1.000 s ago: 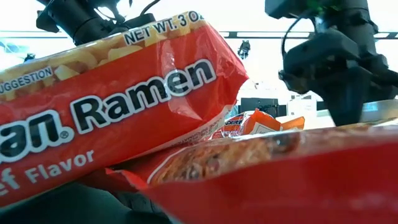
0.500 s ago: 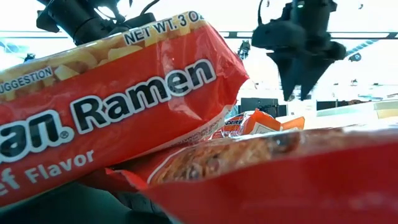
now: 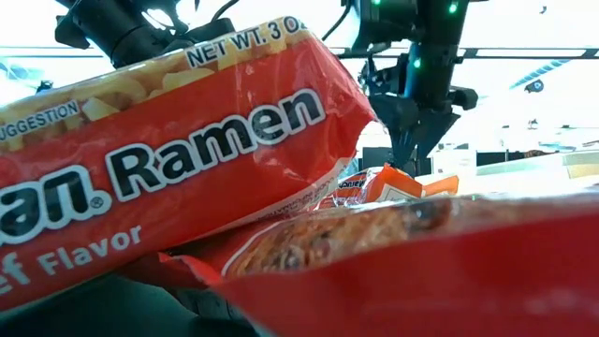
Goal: Sort Maruchan noodles
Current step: Adjust the yellow bin
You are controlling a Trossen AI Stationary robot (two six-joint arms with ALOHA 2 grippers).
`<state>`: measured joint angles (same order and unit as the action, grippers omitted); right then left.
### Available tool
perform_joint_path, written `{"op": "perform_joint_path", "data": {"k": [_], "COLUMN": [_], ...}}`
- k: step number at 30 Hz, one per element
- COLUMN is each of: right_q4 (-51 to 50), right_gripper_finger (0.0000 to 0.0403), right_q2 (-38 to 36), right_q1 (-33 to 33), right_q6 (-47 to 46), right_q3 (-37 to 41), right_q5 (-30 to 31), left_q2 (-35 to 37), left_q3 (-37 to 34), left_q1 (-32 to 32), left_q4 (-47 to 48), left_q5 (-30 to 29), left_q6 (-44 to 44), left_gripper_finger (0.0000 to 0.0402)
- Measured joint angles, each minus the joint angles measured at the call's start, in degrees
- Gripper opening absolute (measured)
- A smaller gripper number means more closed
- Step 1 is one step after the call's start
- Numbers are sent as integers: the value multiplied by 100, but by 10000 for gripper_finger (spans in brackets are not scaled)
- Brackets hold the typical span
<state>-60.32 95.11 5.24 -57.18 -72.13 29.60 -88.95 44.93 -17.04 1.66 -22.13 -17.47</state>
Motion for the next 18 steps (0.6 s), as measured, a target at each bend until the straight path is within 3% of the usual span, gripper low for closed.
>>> {"op": "perform_joint_path", "data": {"k": [18], "right_q4": [-137], "right_gripper_finger": [224], "right_q2": [0], "right_q1": [-316], "right_q6": [176], "right_q3": [845], "right_q5": [58], "left_q2": [0], "left_q3": [-4], "left_q1": [0], "left_q4": [4], "left_q5": [0], "left_q6": [4], "left_gripper_finger": [207]}}
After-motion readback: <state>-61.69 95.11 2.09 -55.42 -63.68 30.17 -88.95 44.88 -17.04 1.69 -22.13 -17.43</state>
